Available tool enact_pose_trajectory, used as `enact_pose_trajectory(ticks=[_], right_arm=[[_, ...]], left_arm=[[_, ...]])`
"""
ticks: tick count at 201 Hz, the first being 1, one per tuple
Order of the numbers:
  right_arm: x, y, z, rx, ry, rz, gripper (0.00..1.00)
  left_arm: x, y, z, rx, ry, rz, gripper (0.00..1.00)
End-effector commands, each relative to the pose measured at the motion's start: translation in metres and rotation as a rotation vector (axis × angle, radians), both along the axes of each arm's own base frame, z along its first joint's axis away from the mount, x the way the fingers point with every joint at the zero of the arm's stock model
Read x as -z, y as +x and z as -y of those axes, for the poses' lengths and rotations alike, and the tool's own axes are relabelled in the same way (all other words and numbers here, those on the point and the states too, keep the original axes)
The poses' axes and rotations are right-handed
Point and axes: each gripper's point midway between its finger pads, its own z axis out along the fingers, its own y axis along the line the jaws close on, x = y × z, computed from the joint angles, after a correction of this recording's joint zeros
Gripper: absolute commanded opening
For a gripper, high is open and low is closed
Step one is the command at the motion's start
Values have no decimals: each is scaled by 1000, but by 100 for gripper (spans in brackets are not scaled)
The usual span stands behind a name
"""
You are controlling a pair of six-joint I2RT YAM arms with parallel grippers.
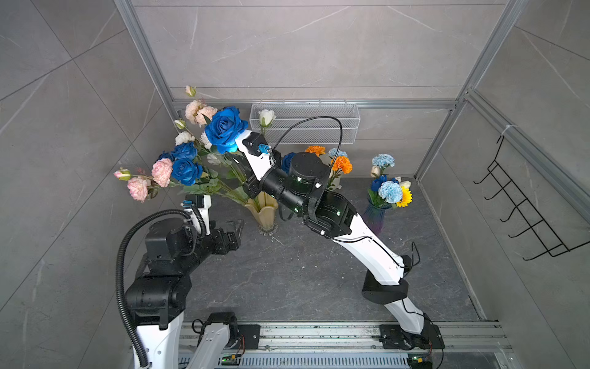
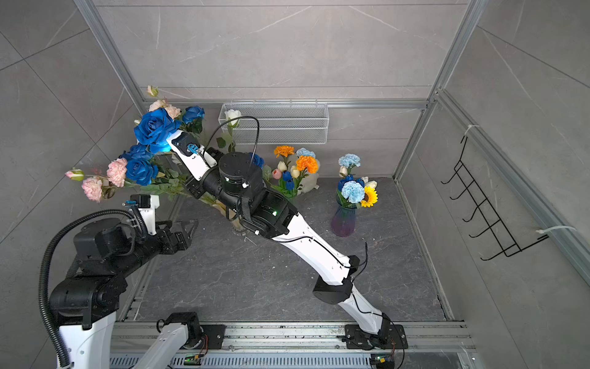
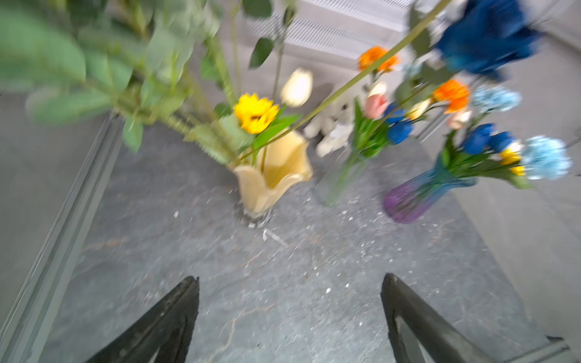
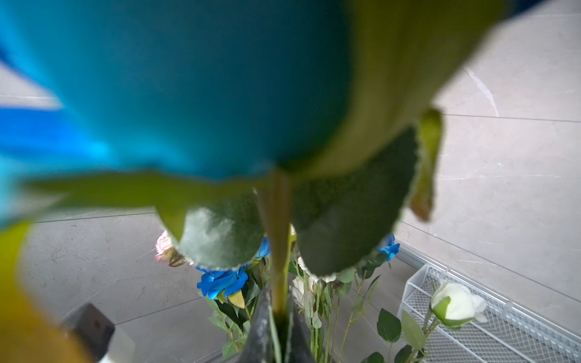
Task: Pick out blue flowers from the vase
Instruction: Pick up the flower from the vase, then place the flower at the center of the board.
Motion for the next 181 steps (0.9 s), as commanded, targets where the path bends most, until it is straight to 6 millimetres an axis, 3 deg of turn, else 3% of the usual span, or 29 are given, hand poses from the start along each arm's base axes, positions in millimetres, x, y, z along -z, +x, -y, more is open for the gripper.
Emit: enact_pose_trajectory(ticks=[1,47,101,123,147,164,181], right_arm=[[23,-4,-7,-6,-72,-62,0],[2,-32,0,-54,-27,-63,0],[-23,-40,18,-60,48,-73,0],[-27,-40,23,-51,57,-83,0],[-27,-37,28,-25,59,-95,0],[-27,-33,33,8,56,-101,0],[-28,-28,39,46,59,-103,0]], left_arm=[[-49,6,26,161,-35,160,92],[-91,29,49,292,-34,229,91],[-87,37,85,384,62,234,85],[-97,35,91,386,92,273,82],[-108,34,87,358,115,311,66],[-113,32,85,351,114,331,49],[-113,29,84,350,112,335,42]])
